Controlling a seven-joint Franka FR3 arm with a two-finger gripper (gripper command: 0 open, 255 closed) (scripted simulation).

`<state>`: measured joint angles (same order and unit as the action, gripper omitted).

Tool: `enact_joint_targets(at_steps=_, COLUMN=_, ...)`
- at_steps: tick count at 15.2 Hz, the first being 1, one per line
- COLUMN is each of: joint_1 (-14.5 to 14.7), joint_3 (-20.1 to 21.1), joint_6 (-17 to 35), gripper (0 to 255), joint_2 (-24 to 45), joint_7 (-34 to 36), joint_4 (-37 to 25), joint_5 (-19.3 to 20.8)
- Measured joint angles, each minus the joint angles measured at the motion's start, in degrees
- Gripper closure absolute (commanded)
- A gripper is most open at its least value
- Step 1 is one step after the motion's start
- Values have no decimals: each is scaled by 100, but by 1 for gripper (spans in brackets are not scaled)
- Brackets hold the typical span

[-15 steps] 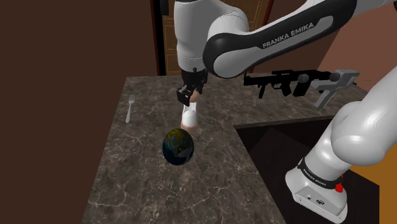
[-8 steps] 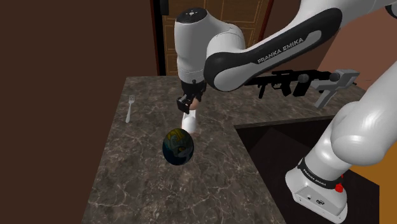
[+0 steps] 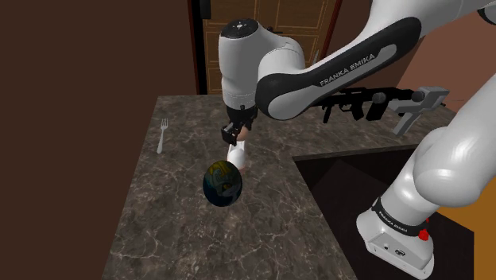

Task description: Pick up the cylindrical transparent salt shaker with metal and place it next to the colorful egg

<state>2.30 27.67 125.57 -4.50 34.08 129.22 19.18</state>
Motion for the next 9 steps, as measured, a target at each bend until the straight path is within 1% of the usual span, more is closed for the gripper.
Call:
enact_joint_targets(at_steps=1, joint_1=0, joint_3=0, joint_6=1, gripper=255, joint_2=0, joint_7=0, joint_4=0, joint_5=0)
enact_joint_targets(at_steps=2, joint_1=0, joint_3=0, joint_6=1, gripper=0, joint_2=0, joint_7=0, joint_4=1, joint_5=0)
enact_joint_targets(at_steps=8, joint_1=0, joint_3=0, joint_6=1, gripper=0, joint_2=0, joint_7=1, joint_4=0, joint_5=1)
enact_joint_targets(at_steps=9, joint_1=12, joint_3=4, joint_6=-66, gripper=0, joint_2=-58, joint_7=-33, joint_4=-22, joint_5=-47)
